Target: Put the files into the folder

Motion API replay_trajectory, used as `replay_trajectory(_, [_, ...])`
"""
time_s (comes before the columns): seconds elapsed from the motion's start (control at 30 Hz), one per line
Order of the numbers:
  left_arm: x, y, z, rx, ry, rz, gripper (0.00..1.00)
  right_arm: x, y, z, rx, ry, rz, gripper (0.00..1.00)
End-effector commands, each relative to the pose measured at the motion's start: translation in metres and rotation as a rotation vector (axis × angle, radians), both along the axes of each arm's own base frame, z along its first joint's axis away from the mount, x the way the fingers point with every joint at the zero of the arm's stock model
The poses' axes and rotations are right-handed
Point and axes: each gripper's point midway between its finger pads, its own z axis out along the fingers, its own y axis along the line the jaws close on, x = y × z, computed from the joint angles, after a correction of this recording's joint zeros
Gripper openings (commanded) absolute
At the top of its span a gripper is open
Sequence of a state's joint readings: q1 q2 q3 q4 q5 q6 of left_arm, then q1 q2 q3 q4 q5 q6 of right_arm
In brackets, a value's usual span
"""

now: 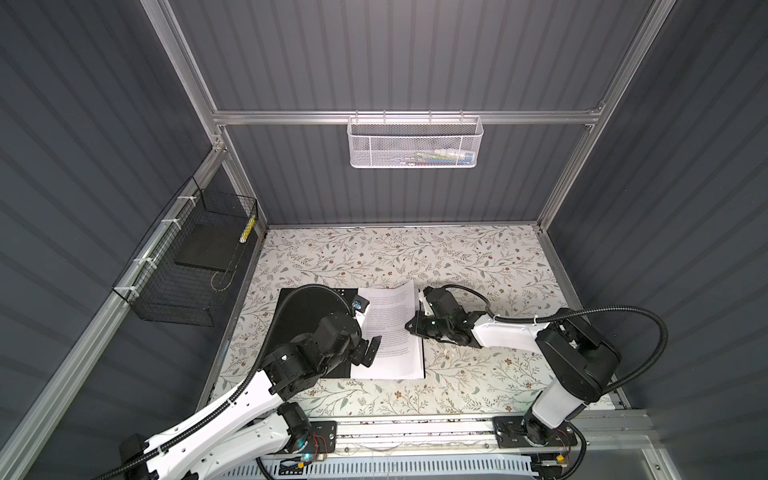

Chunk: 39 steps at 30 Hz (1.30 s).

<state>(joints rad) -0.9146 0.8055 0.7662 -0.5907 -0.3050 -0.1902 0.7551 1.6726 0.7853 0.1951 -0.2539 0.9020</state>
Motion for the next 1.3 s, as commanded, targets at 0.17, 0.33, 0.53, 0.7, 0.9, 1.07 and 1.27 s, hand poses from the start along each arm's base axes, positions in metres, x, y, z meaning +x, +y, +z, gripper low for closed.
replay_trajectory(0.17, [-0.0008, -0.0013, -0.0003, -0.002, 0.008, -0.014, 1.00, 0.0030, 0.0030, -0.0045, -0.003, 0.008, -0.021, 0.00])
replay_trajectory(0.33, [-0.0007, -0.0014, -0.0005, -0.004, 0.011, -0.014, 1.00, 0.0056, 0.0019, -0.0056, -0.013, 0.013, -0.039, 0.00])
replay_trajectory(0.53, [-0.0009, -0.0019, -0.0013, -0.005, 0.016, -0.017, 1.00, 0.0075, 0.0050, -0.0052, -0.010, 0.016, -0.035, 0.00])
replay_trajectory(0.7, [-0.0009, -0.0020, -0.0015, -0.005, 0.017, -0.017, 1.00, 0.0078, 0.0081, -0.0056, -0.004, 0.020, -0.029, 0.00])
replay_trajectory(0.9, [-0.0008, -0.0025, -0.0019, -0.005, 0.020, -0.019, 1.00, 0.0075, 0.0088, -0.0061, -0.003, 0.023, -0.026, 0.00])
replay_trajectory(1.07, [-0.0008, -0.0026, -0.0033, -0.006, 0.027, -0.018, 1.00, 0.0070, 0.0094, -0.0064, -0.004, 0.024, -0.023, 0.00])
replay_trajectory(1.27, [-0.0013, -0.0032, -0.0031, -0.008, 0.028, -0.022, 1.00, 0.0071, 0.0098, -0.0057, -0.004, 0.024, -0.022, 0.00])
